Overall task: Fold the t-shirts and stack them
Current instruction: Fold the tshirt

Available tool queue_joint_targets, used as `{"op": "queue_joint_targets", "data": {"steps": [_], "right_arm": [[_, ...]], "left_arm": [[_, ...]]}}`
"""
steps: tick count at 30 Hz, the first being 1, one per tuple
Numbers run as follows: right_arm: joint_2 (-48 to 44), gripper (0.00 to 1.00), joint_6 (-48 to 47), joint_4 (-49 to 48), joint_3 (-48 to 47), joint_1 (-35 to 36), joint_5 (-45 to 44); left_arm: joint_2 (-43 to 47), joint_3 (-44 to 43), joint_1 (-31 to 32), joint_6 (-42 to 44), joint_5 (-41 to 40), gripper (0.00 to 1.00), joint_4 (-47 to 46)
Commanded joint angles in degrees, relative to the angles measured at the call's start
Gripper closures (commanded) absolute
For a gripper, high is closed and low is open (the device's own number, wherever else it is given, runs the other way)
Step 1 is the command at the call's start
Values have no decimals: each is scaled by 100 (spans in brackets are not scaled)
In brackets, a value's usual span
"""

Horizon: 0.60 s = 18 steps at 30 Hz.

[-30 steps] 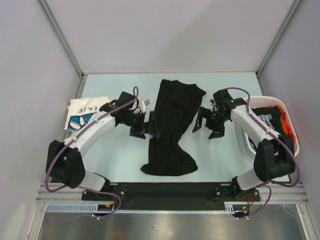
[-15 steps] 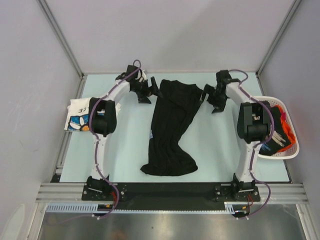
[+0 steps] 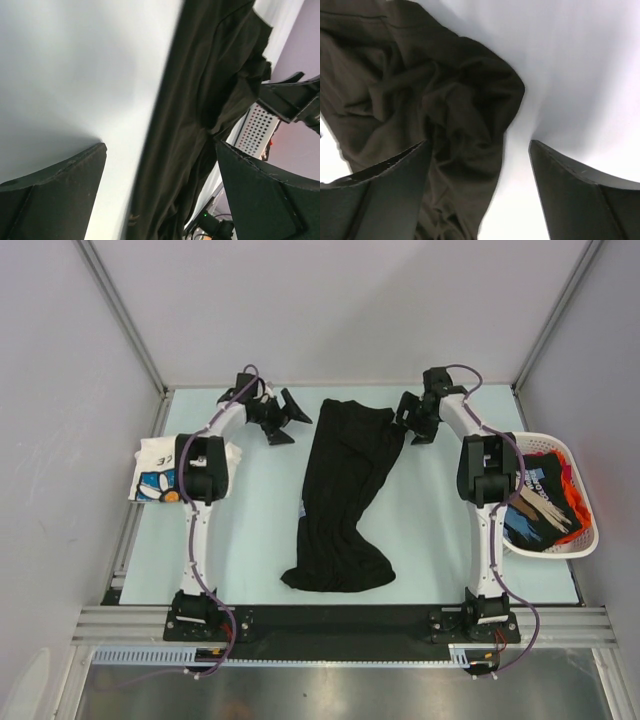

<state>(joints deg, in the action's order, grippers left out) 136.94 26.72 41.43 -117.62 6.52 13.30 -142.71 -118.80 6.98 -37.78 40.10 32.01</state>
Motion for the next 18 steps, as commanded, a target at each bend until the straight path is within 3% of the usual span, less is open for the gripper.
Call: {"op": "queue_joint_targets", "data": {"steps": [1, 3, 7, 10, 11, 14, 15, 18], "right_arm": [[420, 17, -53, 41, -261, 24, 164], [473, 19, -36, 14, -235, 16, 155], [491, 32, 0, -283, -191, -11, 400], [561, 49, -26, -390, -296, -37, 550], [587, 62, -18, -416, -314, -37, 568], [675, 87, -35, -443, -445, -72, 656], [710, 90, -61, -451, -472, -72, 674], [693, 100, -176, -513, -490, -72, 639]], "left_arm": [[-573, -598, 355, -458, 50, 0, -213], [-766, -818, 505, -528, 164, 8, -317], [-1196, -1223, 637, -870, 647, 43, -476], [-1390, -1303, 664, -1212, 806, 59, -853], [-1417, -1303, 664, -1293, 850, 63, -967], [-1400, -1338, 638, -1451, 842, 72, -1293], [-1382, -1338, 612, -1469, 790, 74, -1346], [-1224, -1181, 506, -1373, 457, 99, -1346]]}}
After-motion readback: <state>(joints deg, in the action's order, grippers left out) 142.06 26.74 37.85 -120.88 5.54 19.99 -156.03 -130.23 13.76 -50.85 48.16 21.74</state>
